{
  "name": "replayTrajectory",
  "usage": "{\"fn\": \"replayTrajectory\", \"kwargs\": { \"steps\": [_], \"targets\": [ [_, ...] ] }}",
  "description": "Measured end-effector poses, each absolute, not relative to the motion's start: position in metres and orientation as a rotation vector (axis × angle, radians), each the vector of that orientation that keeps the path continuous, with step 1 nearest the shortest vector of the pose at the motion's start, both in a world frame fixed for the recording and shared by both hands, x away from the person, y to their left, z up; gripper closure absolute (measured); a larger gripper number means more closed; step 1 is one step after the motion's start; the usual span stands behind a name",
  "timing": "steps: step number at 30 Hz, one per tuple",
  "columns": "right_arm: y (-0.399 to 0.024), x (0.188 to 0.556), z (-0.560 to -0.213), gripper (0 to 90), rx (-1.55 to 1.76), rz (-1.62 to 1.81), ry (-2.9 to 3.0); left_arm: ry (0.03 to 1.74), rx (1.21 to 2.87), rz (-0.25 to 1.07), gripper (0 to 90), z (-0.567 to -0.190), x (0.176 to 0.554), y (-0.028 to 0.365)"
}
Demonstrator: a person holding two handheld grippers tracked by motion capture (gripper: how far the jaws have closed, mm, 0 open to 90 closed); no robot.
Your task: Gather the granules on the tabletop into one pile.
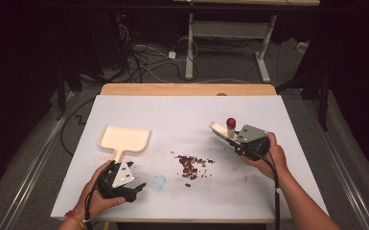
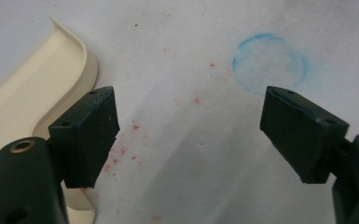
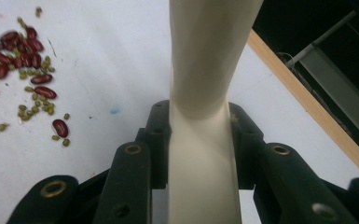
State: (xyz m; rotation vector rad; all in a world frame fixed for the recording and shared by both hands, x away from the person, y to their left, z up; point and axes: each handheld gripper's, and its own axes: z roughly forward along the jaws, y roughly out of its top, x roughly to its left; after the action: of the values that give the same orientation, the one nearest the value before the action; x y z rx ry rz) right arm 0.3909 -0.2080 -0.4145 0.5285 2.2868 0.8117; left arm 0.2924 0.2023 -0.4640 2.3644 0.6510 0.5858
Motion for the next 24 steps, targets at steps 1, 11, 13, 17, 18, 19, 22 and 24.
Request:
{"fn": "replayTrajectory", "kwargs": {
  "steps": [1,11,13,17,18,19,22,24],
  "targets": [
    [-0.204,0.392,-0.418,67.0,0.518,0.808,2.289,0.651,2.365,0.586,18.4,-0.464,0.292,0.202],
    [-0.177,0.395,-0.431,66.9,0.466,0.839,2.354,0.648,2.376,0.575,18.4,-0.465,0.292,0.203],
    [-0.174,0.394,-0.432,66.9,0.456,0.848,2.359,0.65,2.378,0.573,18.4,-0.465,0.292,0.203],
    [-0.157,0.384,-0.432,66.9,0.441,0.896,2.383,0.648,2.377,0.571,18.4,-0.465,0.292,0.202],
    [-0.153,0.381,-0.432,66.8,0.439,0.906,2.391,0.645,2.38,0.573,18.4,-0.465,0.292,0.202],
    [-0.149,0.378,-0.432,66.9,0.433,0.913,2.397,0.645,2.38,0.573,18.4,-0.465,0.292,0.202],
    [-0.138,0.37,-0.432,66.9,0.4,0.925,2.418,0.643,2.381,0.572,18.5,-0.465,0.292,0.202],
    [-0.132,0.364,-0.431,66.9,0.375,0.926,2.425,0.643,2.381,0.572,18.5,-0.465,0.292,0.203]
  ]
}}
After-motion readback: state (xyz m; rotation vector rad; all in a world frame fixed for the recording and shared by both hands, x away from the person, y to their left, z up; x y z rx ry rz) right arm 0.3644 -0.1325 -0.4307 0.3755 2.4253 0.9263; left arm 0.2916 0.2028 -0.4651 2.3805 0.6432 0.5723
